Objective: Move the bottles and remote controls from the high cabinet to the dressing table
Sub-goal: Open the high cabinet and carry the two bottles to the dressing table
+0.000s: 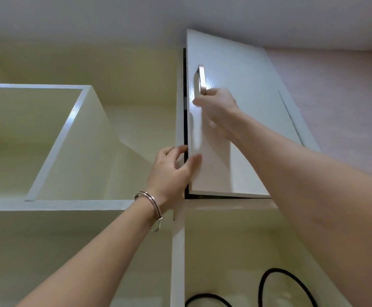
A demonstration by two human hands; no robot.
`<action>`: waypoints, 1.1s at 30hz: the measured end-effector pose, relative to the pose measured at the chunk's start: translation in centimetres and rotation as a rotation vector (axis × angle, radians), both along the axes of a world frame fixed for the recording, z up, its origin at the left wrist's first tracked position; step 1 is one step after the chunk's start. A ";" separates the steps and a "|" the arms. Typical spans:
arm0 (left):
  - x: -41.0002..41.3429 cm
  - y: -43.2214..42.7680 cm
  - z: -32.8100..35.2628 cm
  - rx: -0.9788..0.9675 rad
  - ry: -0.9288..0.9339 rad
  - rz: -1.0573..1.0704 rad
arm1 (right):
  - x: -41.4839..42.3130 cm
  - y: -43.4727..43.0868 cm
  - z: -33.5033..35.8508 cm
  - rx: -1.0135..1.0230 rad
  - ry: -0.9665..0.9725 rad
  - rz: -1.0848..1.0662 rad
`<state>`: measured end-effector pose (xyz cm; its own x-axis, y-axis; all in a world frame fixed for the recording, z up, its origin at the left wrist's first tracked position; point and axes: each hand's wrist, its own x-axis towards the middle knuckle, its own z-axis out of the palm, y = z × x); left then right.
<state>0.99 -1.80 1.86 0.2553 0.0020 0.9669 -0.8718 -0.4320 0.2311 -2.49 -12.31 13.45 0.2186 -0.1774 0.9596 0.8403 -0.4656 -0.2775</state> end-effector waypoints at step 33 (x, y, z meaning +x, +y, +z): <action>-12.8 -21.1 -1.3 0.182 -0.230 -0.575 | -9.2 -21.3 -19.3 0.059 -0.347 -0.027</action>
<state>-11.84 -22.85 0.53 -0.0473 -0.2421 0.9691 -0.9943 0.1045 -0.0224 -11.66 -33.57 -5.85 -0.1242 -0.2364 0.9637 0.8771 -0.4803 -0.0048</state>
